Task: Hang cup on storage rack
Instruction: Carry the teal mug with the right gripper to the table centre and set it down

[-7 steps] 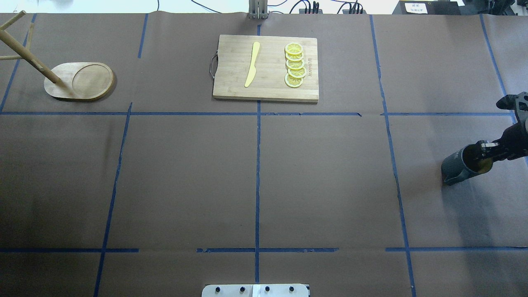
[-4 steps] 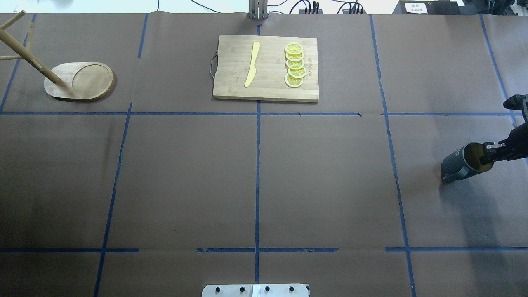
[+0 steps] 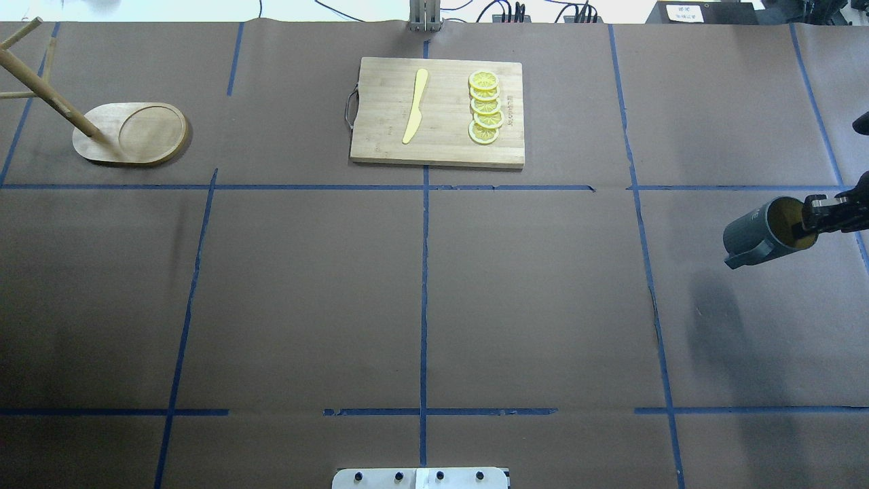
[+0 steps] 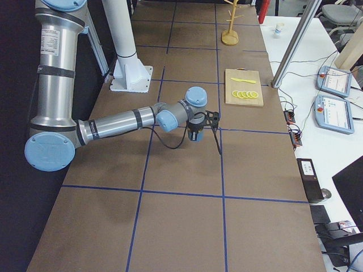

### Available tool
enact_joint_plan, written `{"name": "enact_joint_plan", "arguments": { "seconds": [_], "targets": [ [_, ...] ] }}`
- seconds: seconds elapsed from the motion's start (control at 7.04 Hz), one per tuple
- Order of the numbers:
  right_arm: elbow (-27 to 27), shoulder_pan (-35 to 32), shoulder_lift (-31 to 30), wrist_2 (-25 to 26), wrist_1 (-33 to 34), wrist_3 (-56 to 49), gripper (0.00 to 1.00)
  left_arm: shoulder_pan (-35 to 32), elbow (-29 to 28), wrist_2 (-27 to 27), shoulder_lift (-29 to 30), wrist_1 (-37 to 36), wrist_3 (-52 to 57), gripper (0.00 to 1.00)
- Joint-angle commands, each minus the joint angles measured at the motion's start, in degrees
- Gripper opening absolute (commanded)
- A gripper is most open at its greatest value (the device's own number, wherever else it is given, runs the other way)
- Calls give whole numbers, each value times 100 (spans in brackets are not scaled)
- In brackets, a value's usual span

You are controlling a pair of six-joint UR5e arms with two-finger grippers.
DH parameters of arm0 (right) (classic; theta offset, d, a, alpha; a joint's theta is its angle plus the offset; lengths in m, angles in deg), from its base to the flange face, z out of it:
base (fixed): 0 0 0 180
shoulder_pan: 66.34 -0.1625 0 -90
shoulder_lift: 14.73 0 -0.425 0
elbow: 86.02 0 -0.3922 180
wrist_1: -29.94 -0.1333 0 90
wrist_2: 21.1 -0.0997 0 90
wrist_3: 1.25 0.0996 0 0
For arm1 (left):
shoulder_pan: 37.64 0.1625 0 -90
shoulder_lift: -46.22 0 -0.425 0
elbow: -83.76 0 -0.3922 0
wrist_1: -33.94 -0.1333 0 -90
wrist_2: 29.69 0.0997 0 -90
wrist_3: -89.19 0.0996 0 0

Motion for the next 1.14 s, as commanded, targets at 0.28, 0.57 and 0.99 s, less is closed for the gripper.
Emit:
{"name": "enact_joint_plan", "arguments": {
  "seconds": [0.28, 0.57, 0.99],
  "targets": [
    [711, 1008, 2450, 341, 2723, 1398, 2, 0, 0, 0, -9, 0, 0, 100],
    [284, 2449, 3523, 1436, 2717, 2941, 2, 0, 0, 0, -9, 0, 0, 100],
    [-1648, 3281, 4678, 2144, 1519, 4043, 2, 0, -26, 0, -9, 0, 0, 100]
  ]
}}
